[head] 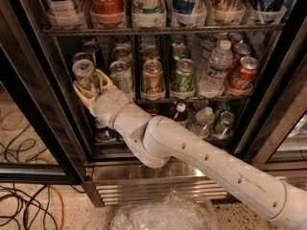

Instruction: Pick redbull can from middle shelf of fridge

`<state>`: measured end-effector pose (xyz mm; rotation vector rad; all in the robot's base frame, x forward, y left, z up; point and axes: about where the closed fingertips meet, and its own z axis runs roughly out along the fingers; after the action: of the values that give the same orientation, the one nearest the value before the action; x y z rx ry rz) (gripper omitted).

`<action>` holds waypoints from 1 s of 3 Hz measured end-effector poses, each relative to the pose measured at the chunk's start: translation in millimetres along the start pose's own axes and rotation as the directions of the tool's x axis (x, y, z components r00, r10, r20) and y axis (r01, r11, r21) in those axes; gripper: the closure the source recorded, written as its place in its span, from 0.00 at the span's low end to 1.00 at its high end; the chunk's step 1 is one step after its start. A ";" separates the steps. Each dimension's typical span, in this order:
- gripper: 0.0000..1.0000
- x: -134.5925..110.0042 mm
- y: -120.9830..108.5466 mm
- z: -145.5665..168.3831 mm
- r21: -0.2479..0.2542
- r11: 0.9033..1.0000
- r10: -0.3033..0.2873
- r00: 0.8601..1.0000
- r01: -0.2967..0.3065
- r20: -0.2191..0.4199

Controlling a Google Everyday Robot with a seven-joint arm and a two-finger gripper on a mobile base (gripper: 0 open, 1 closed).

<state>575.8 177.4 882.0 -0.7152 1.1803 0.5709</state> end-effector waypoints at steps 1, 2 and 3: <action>1.00 7.8 5.0 -14.1 -0.107 0.994 0.024 0.998 -0.030 -0.058; 1.00 16.7 17.0 -29.5 -0.217 0.973 0.053 0.992 -0.077 -0.113; 1.00 21.9 30.0 -46.6 -0.301 0.947 0.061 0.985 -0.109 -0.164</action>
Offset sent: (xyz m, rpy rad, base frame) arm -0.0548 -0.0169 -0.0430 -0.1578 0.1792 0.3736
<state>531.3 162.4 845.1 -0.9922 1.2827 0.7968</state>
